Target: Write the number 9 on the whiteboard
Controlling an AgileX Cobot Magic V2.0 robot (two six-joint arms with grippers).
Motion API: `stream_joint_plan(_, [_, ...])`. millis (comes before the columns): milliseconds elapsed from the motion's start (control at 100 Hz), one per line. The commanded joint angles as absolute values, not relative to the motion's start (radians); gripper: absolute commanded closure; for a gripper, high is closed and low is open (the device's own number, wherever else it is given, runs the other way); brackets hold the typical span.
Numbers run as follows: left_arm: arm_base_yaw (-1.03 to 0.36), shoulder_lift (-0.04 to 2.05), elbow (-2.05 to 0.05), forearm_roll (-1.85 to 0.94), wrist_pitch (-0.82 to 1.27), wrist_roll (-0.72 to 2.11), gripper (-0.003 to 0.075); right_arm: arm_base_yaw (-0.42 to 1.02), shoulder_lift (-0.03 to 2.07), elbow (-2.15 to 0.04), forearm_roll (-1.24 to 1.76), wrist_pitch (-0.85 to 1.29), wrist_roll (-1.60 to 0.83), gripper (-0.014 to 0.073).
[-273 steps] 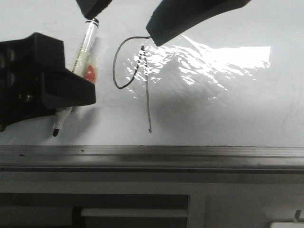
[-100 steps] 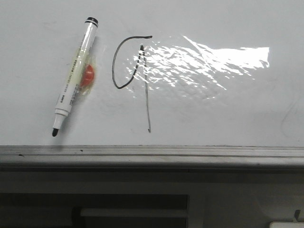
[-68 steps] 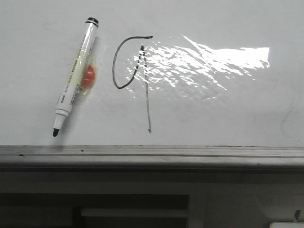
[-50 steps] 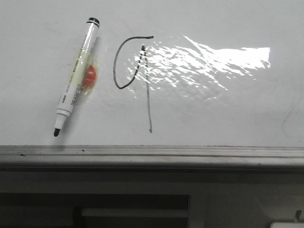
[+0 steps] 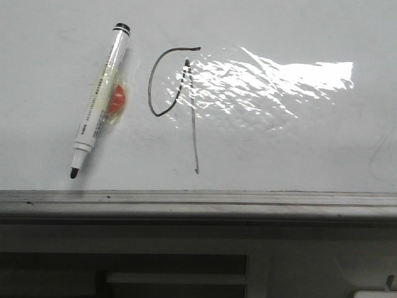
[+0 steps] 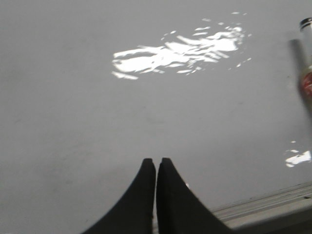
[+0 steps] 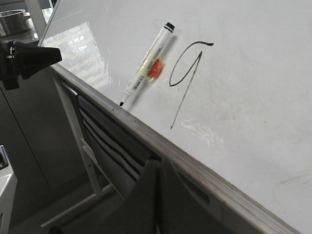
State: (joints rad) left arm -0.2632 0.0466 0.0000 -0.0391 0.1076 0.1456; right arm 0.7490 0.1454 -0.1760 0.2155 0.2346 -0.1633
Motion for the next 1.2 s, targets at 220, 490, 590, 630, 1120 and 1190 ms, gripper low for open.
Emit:
stream_joint_plan(220, [-0.115,-0.03,0.02,-0.018,0.195,-0.041,0.0741,0.75,0.154,-0.204,0.208,0.16,-0.167,0.0656])
stream_joint_plan(490, [-0.109,-0.032,0.02,0.008,0.294,-0.043,0.0741,0.75,0.154,-0.204,0.208,0.16,-0.167,0.0656])
stream_joint_plan(590, [-0.109,-0.032,0.02,0.008,0.294,-0.041,0.0741,0.75,0.154,-0.204,0.208,0.16,-0.167,0.0656])
stream_joint_plan(630, [-0.109,-0.032,0.02,0.008,0.294,-0.041,0.0741,0.75,0.154,-0.204,0.208,0.16,-0.167,0.0656])
stream_joint_plan(1120, [-0.109,-0.032,0.02,0.008,0.294,-0.041,0.0741,0.75,0.154,-0.204,0.208,0.16,-0.167,0.0656])
stream_joint_plan(1190, [-0.109,-0.032,0.02,0.008,0.294,-0.041,0.0741,0.75,0.154,-0.204,0.208,0.16,-0.167,0.0656])
